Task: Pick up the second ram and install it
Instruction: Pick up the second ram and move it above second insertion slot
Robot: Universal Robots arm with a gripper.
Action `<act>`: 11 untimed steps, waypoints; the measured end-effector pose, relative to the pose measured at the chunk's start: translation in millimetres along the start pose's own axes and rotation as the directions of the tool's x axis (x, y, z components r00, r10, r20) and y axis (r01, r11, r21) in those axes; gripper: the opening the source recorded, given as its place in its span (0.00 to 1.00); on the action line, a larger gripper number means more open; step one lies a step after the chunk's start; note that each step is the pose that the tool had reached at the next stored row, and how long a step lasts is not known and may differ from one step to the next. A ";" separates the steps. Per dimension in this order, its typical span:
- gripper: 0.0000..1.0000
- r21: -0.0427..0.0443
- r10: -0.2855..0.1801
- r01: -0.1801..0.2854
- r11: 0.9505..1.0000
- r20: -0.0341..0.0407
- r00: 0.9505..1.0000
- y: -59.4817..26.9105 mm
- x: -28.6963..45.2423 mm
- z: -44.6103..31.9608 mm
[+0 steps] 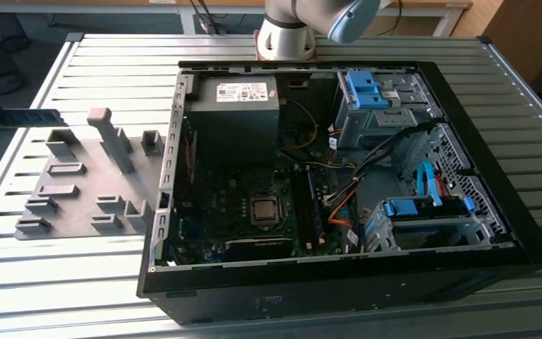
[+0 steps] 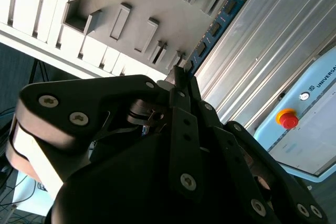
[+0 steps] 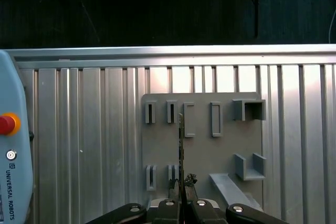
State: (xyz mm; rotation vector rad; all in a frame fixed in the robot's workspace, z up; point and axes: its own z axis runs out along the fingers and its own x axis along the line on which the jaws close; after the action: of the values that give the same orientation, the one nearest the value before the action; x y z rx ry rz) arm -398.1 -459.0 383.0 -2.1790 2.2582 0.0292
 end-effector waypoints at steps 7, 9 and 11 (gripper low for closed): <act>0.14 0.000 0.000 0.000 1.000 0.000 1.000 -4.1 -0.1 0.0; 0.14 0.000 0.000 0.000 1.000 0.000 1.000 -14.2 -0.5 -0.1; 0.14 0.000 0.000 0.000 1.000 0.000 1.000 -14.5 -0.5 -0.1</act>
State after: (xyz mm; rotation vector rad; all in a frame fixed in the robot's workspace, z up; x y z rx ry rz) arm -383.6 -459.0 383.0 -2.1790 2.2582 0.0292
